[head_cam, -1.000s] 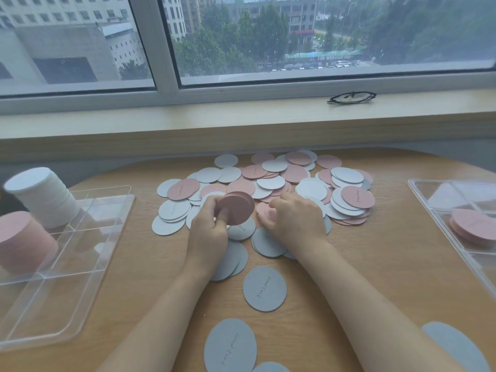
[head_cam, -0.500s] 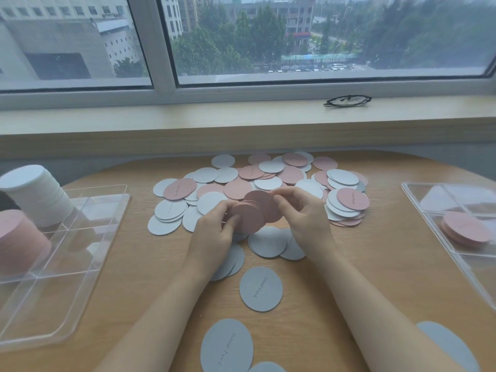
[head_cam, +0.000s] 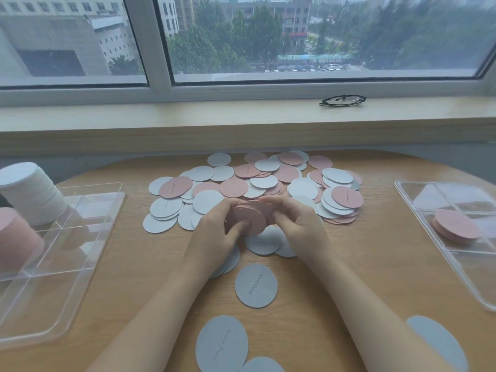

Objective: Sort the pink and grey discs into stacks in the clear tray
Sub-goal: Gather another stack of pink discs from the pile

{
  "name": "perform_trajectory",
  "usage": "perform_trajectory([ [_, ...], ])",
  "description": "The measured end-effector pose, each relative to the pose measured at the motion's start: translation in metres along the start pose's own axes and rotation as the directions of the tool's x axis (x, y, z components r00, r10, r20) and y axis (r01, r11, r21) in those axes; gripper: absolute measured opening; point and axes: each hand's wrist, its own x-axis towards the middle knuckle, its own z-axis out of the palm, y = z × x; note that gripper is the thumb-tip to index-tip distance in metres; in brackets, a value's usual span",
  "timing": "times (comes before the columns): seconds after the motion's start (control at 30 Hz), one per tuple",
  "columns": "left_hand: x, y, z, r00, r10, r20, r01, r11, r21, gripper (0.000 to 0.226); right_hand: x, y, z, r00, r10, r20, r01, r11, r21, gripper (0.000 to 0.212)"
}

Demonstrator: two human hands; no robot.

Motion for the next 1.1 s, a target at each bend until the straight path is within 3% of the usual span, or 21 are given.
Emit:
perform_trajectory([
  [0.1, 0.000, 0.000, 0.001, 1.000, 0.014, 0.018, -0.015, 1.000, 0.018, 0.036, -0.010, -0.003, -0.001, 0.998, 0.019, 0.059, -0.017, 0.999, -0.037, 0.037],
  [0.3, -0.002, 0.003, 0.004, 0.996, 0.045, 0.082, -0.057, 0.986, 0.159, 0.054, -0.013, -0.001, 0.004, 0.989, -0.064, 0.131, 0.094, 0.967, -0.237, 0.048],
  [0.4, -0.005, 0.013, 0.006, 0.996, 0.085, 0.031, -0.091, 0.951, 0.295, 0.045, -0.011, -0.001, 0.003, 0.989, -0.062, 0.134, 0.088, 0.978, -0.191, 0.042],
  [0.5, -0.007, 0.022, 0.008, 0.995, 0.088, -0.054, -0.061, 0.924, 0.376, 0.029, -0.010, 0.001, 0.006, 0.981, -0.060, 0.185, 0.106, 0.962, -0.252, 0.044],
  [0.63, -0.007, 0.019, 0.010, 0.998, 0.056, 0.013, -0.058, 0.956, 0.289, 0.026, -0.007, 0.009, 0.011, 0.980, -0.134, 0.144, 0.176, 0.925, -0.336, 0.048],
  [0.8, -0.007, 0.016, 0.010, 0.998, 0.021, 0.065, -0.028, 0.995, 0.094, 0.018, -0.002, 0.006, 0.001, 0.983, -0.104, 0.151, 0.146, 0.942, -0.301, 0.044],
  [0.93, -0.005, 0.012, 0.008, 0.998, -0.035, 0.061, 0.031, 0.997, 0.064, 0.013, 0.006, 0.015, -0.025, 0.995, -0.055, -0.089, 0.017, 0.922, -0.387, 0.036],
  [1.1, -0.006, 0.011, 0.008, 0.997, -0.050, 0.065, 0.045, 0.997, 0.068, 0.015, 0.012, 0.037, -0.059, 0.900, -0.019, -0.436, -0.316, 0.660, -0.681, 0.044],
])
